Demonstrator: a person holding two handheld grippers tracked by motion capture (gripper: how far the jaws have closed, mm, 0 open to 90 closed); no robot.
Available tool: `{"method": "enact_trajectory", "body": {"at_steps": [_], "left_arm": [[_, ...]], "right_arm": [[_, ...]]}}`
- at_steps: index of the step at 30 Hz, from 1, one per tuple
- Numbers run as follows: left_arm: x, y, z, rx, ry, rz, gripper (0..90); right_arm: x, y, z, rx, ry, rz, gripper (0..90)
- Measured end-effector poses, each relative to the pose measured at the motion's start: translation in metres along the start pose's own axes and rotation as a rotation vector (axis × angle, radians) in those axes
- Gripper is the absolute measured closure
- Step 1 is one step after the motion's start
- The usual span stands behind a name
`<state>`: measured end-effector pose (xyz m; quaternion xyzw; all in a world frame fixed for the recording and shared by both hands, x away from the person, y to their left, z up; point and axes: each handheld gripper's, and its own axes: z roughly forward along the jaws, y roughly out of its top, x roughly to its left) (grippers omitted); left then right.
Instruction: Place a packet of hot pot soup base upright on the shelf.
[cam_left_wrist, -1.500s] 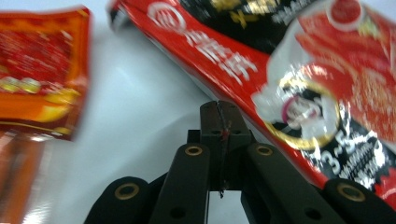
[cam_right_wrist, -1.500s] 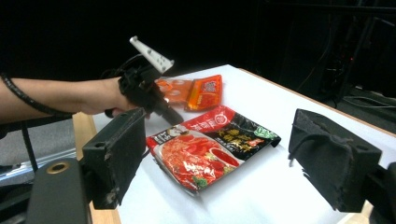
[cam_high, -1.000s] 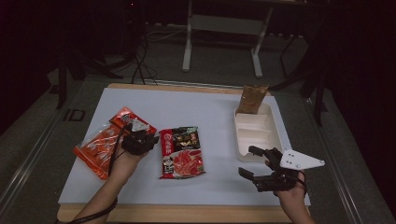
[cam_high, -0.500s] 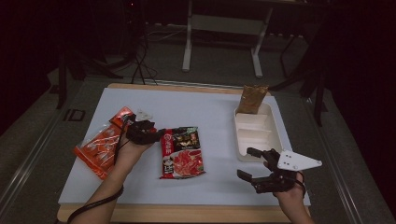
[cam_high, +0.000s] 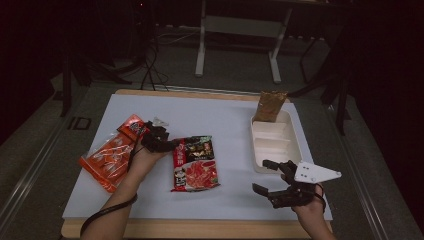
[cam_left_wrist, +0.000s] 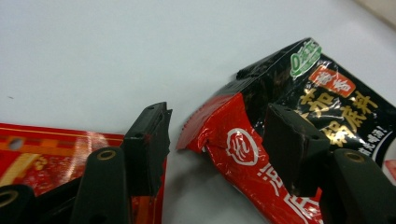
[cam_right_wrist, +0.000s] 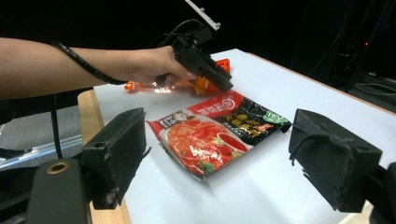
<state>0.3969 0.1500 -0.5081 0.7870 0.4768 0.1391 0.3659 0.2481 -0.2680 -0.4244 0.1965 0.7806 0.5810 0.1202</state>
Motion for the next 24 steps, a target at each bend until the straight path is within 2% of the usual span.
{"method": "enact_trajectory", "body": {"at_steps": [3, 5, 7, 8, 11, 12, 13, 15, 17, 20, 21, 24], "left_arm": [[0.002, -0.001, 0.006, 0.009, 0.001, -0.016, 45.3], [0.003, -0.001, 0.011, 0.032, 0.007, -0.01, 46.5], [0.003, -0.001, 0.011, 0.032, 0.007, -0.01, 46.5], [0.003, -0.002, 0.018, 0.052, 0.014, -0.006, 46.5], [0.002, -0.004, 0.023, 0.074, -0.009, -0.003, 49.0], [0.001, -0.004, 0.024, 0.075, -0.026, -0.01, 51.0], [0.0, -0.004, 0.025, 0.079, -0.025, -0.009, 54.7], [-0.005, -0.003, 0.026, 0.095, -0.018, 0.019, 60.5], [-0.01, 0.0, 0.027, 0.12, 0.008, 0.025, 63.8], [-0.012, 0.004, 0.028, 0.155, 0.021, 0.016, 68.3], [-0.013, 0.004, 0.028, 0.161, 0.023, 0.011, 73.3], [-0.015, 0.007, 0.026, 0.174, 0.038, 0.001, 79.8]], "right_arm": [[-0.001, -0.001, 0.0, 0.001, 0.002, 0.003, 18.6], [-0.001, -0.001, -0.001, -0.001, 0.006, 0.007, 18.6], [-0.001, -0.001, -0.001, -0.002, 0.006, 0.008, 18.6], [-0.001, -0.001, -0.001, -0.001, 0.005, 0.007, 18.6], [-0.001, -0.001, -0.002, 0.0, 0.005, 0.007, 18.6], [-0.002, -0.001, -0.002, 0.0, 0.004, 0.007, 18.6], [-0.002, -0.001, -0.002, 0.0, 0.004, 0.006, 18.6], [-0.002, -0.001, -0.002, 0.002, 0.005, 0.01, 18.6], [-0.002, -0.001, -0.001, 0.003, 0.005, 0.01, 18.6], [-0.001, -0.001, -0.001, 0.004, 0.009, 0.007, 18.7], [-0.002, -0.001, -0.001, 0.002, 0.013, 0.004, 19.5], [-0.003, -0.001, -0.001, -0.003, 0.029, -0.002, 21.4]]}}
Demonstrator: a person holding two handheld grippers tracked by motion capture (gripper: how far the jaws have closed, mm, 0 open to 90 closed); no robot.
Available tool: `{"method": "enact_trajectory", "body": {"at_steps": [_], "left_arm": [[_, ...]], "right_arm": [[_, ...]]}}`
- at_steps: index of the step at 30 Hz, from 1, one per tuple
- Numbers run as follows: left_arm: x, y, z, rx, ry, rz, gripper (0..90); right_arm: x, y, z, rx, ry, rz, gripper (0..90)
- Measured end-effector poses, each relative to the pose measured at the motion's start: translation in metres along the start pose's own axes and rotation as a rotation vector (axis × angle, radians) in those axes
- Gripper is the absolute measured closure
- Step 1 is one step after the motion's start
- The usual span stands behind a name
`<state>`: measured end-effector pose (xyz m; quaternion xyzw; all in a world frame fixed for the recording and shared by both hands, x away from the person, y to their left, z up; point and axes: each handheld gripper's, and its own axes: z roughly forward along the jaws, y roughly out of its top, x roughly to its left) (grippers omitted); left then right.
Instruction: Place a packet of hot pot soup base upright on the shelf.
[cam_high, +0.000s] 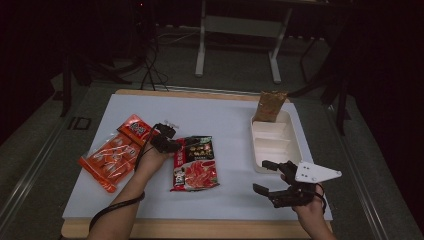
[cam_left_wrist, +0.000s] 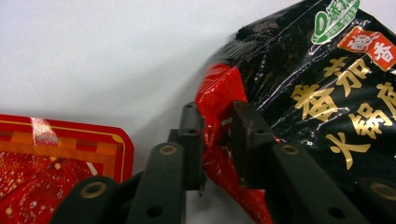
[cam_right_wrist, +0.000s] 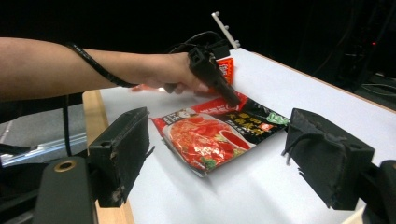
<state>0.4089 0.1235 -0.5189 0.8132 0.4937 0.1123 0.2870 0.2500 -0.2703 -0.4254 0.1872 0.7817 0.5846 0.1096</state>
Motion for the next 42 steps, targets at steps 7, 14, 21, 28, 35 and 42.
{"method": "enact_trajectory", "body": {"at_steps": [7, 14, 21, 28, 35, 42], "left_arm": [[-0.002, 0.003, -0.003, -0.001, 0.003, 0.002, 85.4], [-0.01, 0.007, -0.02, -0.042, 0.017, 0.049, 87.1], [-0.019, 0.009, -0.036, -0.096, 0.03, 0.099, 87.5], [-0.03, 0.01, -0.052, -0.167, 0.039, 0.153, 87.7], [-0.04, 0.01, -0.067, -0.224, 0.032, 0.18, 88.0], [-0.057, 0.006, -0.087, -0.291, 0.038, 0.223, 88.2]], "right_arm": [[-0.003, 0.001, -0.001, -0.002, -0.027, 0.007, 21.2], [-0.001, 0.001, -0.001, 0.011, -0.069, 0.004, 18.4], [0.0, 0.004, -0.005, -0.019, -0.126, -0.029, 18.0], [-0.002, 0.005, -0.009, -0.043, -0.119, 0.025, 17.9], [-0.007, 0.006, -0.014, -0.056, -0.077, 0.098, 17.2], [-0.003, 0.01, -0.017, -0.068, -0.066, 0.048, 11.6]]}}
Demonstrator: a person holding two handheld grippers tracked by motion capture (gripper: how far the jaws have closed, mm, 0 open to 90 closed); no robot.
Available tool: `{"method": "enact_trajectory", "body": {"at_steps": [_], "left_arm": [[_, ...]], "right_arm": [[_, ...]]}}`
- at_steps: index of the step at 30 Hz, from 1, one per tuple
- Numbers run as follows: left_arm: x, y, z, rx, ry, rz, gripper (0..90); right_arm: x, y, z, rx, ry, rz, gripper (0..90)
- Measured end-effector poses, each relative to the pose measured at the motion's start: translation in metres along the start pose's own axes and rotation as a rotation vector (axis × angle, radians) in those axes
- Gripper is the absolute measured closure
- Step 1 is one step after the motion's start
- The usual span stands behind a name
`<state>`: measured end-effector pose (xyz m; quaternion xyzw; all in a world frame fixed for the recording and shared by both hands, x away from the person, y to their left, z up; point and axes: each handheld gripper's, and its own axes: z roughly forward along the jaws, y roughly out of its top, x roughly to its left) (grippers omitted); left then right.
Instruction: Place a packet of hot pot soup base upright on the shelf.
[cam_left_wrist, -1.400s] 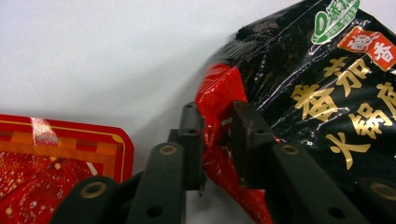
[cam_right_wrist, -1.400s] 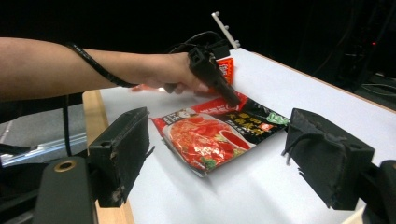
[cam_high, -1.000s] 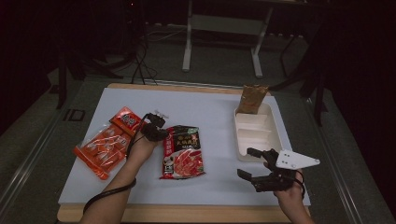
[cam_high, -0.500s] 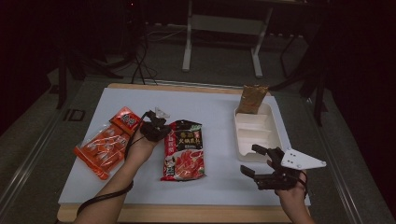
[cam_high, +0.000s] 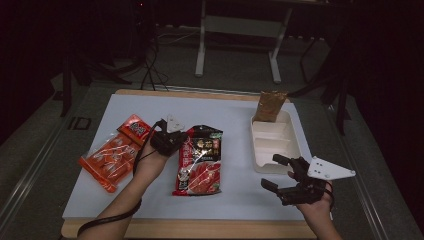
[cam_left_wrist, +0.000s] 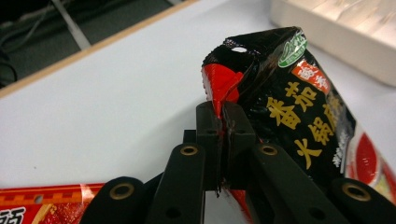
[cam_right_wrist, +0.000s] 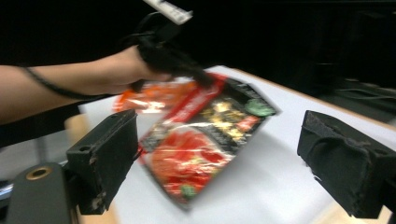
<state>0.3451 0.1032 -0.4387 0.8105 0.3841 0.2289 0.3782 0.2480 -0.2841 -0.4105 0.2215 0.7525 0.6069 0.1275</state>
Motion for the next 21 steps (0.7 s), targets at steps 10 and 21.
{"method": "enact_trajectory", "body": {"at_steps": [10, 21], "left_arm": [[-0.024, 0.006, -0.022, -0.094, -0.009, 0.026, 88.4], [-0.055, 0.019, -0.046, -0.175, -0.047, 0.126, 88.6]], "right_arm": [[0.005, 0.003, 0.003, 0.032, -0.054, -0.028, 16.7], [0.004, 0.007, 0.002, 0.044, -0.074, -0.011, 28.5]]}}
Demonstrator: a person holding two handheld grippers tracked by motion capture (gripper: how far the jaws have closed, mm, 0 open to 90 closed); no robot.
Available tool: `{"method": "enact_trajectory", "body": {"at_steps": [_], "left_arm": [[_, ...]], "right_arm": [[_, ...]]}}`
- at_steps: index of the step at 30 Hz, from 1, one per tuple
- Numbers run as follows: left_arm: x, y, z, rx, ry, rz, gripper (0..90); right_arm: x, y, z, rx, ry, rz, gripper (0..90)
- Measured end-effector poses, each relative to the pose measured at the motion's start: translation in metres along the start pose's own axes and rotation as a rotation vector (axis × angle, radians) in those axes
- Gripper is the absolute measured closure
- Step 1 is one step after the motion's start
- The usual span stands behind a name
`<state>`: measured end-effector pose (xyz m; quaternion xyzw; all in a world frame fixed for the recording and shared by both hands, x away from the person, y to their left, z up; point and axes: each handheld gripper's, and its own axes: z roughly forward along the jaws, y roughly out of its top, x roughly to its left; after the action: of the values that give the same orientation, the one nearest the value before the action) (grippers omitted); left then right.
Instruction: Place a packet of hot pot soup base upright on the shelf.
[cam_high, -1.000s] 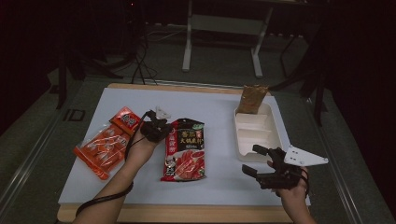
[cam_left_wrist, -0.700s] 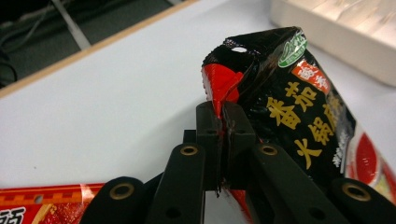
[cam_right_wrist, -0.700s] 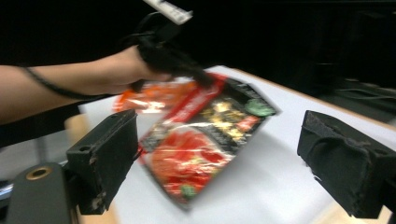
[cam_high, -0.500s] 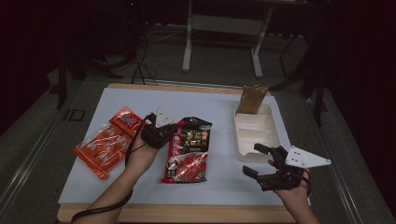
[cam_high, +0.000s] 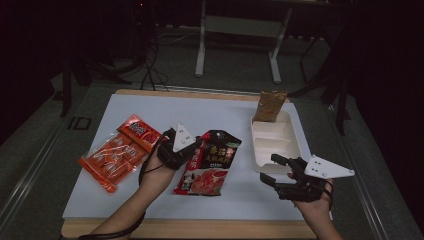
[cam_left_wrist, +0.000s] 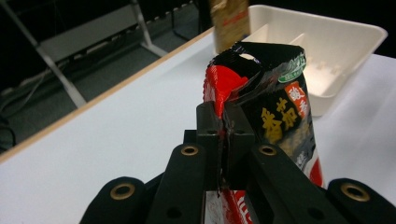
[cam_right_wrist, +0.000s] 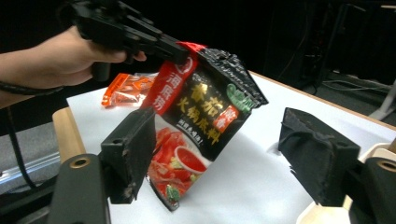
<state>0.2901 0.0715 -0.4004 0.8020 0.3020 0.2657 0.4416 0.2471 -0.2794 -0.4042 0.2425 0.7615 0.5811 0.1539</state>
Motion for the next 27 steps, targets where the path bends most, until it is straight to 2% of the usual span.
{"method": "enact_trajectory", "body": {"at_steps": [2, 7, 10, 11, 15, 21, 23, 25, 26, 27], "left_arm": [[-0.005, 0.003, -0.003, -0.015, -0.006, 0.016, 88.6], [-0.008, 0.007, -0.007, -0.063, -0.008, 0.009, 88.7], [-0.005, 0.009, -0.01, -0.1, -0.032, -0.019, 88.7], [-0.004, 0.009, -0.01, -0.12, -0.052, -0.024, 88.7], [-0.002, 0.011, -0.015, -0.163, -0.085, -0.032, 88.6], [-0.001, 0.015, -0.019, -0.225, -0.154, -0.066, 88.6], [-0.002, 0.015, -0.021, -0.251, -0.179, -0.086, 88.5], [-0.003, 0.016, -0.022, -0.263, -0.184, -0.096, 88.6], [-0.004, 0.016, -0.022, -0.27, -0.203, -0.105, 88.5], [-0.005, 0.017, -0.022, -0.273, -0.2, -0.103, 88.5]], "right_arm": [[-0.001, 0.001, 0.001, 0.006, -0.003, 0.0, 29.7], [-0.001, 0.003, 0.008, 0.0, -0.015, -0.005, 29.8], [-0.003, 0.005, 0.014, -0.002, -0.027, 0.008, 29.8], [-0.004, 0.006, 0.016, -0.003, -0.028, 0.011, 29.9], [-0.009, 0.009, 0.024, -0.006, -0.04, 0.018, 31.0], [-0.016, 0.013, 0.036, -0.035, 0.005, 0.063, 34.9], [-0.014, 0.014, 0.037, -0.045, 0.001, 0.045, 38.1], [-0.012, 0.017, 0.038, -0.055, 0.012, 0.038, 39.4], [-0.011, 0.018, 0.038, -0.062, 0.013, 0.034, 42.1], [-0.011, 0.02, 0.037, -0.066, 0.022, 0.03, 43.0]]}}
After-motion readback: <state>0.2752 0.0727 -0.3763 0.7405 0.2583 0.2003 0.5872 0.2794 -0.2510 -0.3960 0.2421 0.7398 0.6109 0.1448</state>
